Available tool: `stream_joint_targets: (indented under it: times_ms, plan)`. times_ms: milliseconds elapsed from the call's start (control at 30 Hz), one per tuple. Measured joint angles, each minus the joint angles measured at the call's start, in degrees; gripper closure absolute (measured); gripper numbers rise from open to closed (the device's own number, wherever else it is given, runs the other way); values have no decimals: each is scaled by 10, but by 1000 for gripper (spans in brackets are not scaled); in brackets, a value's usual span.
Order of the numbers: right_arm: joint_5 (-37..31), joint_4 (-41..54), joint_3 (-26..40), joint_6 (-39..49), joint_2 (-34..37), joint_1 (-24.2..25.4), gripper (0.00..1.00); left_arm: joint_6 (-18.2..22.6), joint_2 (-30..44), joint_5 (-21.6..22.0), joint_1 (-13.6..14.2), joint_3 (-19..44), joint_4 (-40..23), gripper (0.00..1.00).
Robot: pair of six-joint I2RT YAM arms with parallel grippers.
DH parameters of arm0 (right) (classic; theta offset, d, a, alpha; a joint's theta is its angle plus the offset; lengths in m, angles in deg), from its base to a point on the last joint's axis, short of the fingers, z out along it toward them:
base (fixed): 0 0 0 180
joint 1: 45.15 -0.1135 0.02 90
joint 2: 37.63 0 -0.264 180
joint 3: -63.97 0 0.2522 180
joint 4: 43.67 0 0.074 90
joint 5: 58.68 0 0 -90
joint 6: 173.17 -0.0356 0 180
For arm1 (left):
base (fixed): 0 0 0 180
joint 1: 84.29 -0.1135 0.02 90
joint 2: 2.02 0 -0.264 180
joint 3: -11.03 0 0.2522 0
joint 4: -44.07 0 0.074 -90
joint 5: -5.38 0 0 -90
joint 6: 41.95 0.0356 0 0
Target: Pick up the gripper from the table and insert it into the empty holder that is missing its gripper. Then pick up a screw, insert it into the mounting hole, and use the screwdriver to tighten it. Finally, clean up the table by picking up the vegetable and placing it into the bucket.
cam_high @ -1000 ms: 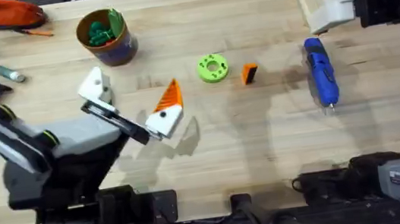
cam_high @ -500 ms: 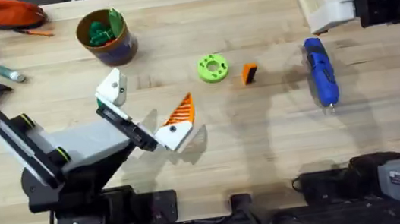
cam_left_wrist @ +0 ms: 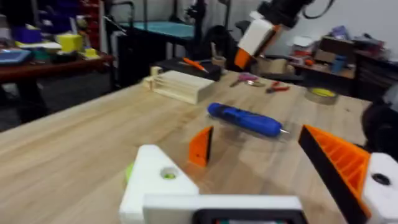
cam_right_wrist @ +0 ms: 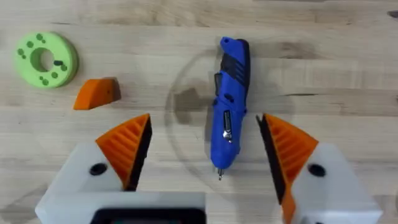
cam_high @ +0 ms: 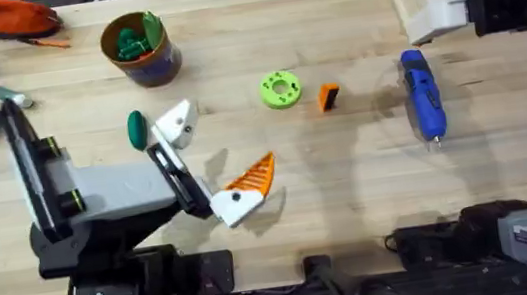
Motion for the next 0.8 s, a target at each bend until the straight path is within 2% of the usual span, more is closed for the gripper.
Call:
stream_joint_targets:
  times_ms: [233,367,533,800]
  plan:
    - [0,0,0,0,0,0,8,8,0,-38,0,0,-77,14]
    - [0,0,0,0,0,0,8,63,0,-53,0,0,-130,12]
    - [0,0,0,0,0,0,8,144,0,-84,0,1,-139,14]
    - [0,0,0,0,0,0,8,182,0,-114,0,1,-145,15]
